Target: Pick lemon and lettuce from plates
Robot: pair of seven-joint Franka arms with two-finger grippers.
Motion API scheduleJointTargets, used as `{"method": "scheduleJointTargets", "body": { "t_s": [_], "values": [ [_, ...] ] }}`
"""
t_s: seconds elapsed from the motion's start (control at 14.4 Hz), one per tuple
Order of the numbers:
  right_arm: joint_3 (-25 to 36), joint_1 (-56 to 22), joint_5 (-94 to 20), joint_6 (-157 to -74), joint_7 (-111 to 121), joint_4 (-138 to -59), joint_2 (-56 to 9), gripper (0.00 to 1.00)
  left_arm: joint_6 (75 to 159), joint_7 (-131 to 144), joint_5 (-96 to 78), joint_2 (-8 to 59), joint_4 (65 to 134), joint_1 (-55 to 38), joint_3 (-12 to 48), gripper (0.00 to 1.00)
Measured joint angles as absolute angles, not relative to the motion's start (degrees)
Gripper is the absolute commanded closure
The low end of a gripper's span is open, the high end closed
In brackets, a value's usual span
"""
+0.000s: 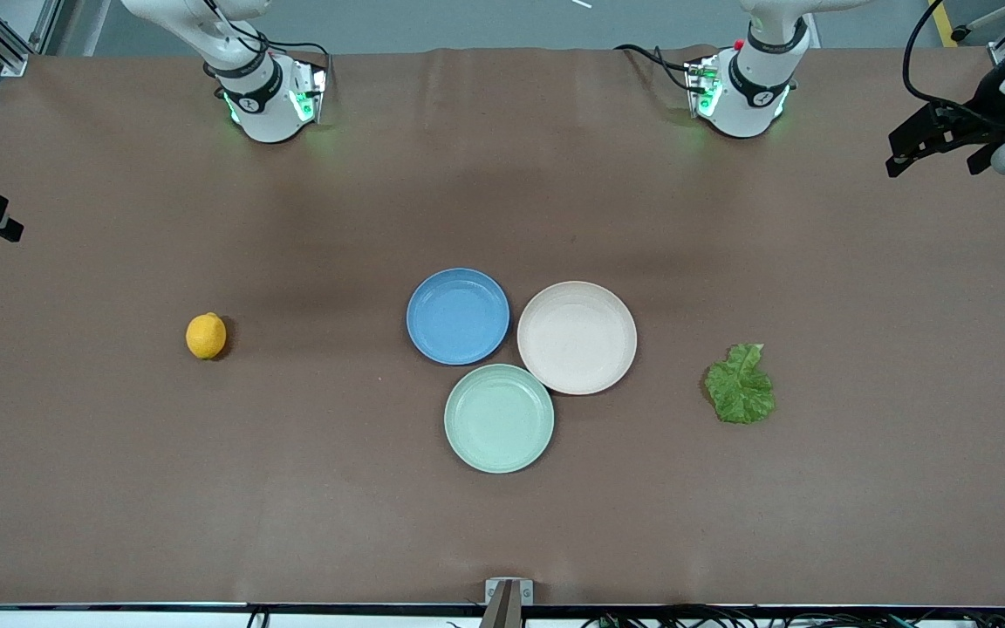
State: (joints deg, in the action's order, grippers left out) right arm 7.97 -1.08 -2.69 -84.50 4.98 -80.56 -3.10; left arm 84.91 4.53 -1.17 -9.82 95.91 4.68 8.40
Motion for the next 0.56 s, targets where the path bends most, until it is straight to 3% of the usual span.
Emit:
{"method": "scheduleJointTargets", "body": {
  "t_s": [0.56],
  "values": [
    [7.9,-1.1,-2.6,-84.5,5.0,-80.6,-3.1,0.0,84.9,4.5,-1.2,-9.8,94.5,4.8,8.3,0.0]
  ]
}}
